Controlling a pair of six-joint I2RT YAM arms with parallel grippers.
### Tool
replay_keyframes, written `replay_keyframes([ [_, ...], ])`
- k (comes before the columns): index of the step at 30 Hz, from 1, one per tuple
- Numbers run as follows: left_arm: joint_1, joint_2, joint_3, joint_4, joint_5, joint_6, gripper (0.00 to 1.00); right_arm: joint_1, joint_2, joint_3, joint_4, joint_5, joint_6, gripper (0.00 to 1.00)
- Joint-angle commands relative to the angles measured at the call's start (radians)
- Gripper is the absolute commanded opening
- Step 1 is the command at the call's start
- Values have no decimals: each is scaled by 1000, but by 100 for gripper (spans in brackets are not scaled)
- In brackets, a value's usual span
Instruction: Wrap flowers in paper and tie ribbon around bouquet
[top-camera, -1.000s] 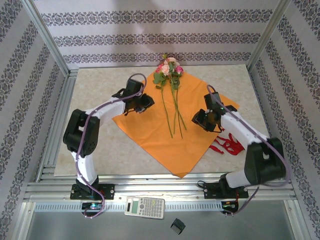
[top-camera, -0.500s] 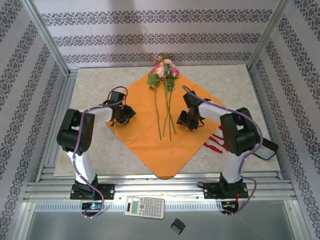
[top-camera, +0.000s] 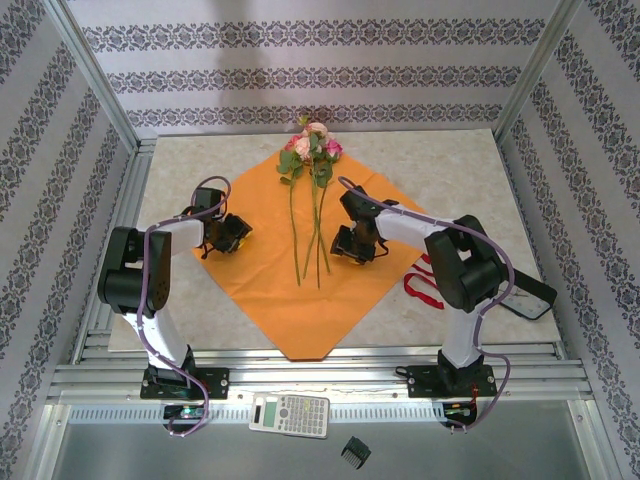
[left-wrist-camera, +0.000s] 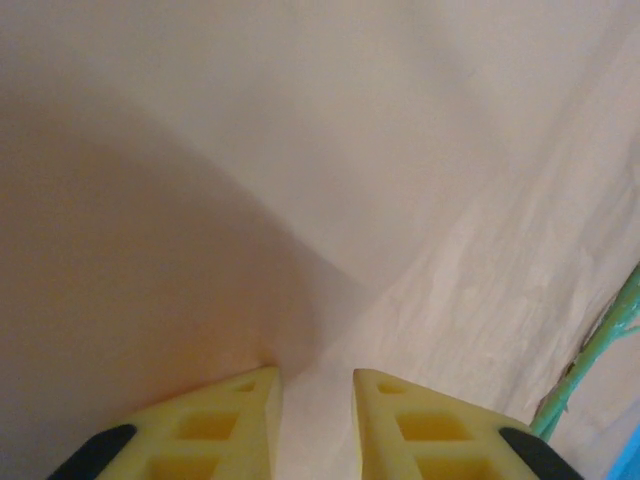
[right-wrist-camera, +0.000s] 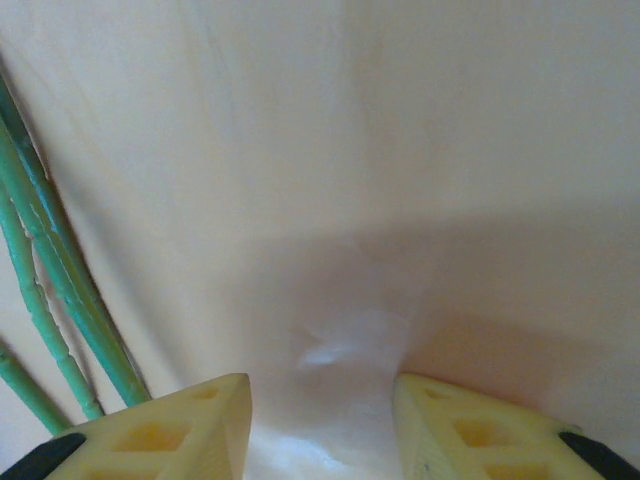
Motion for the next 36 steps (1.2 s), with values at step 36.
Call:
replay_keyframes([
  [36,-302,38,-84,103,223,-111,12,338,-510,-551,-91,42,521,45],
])
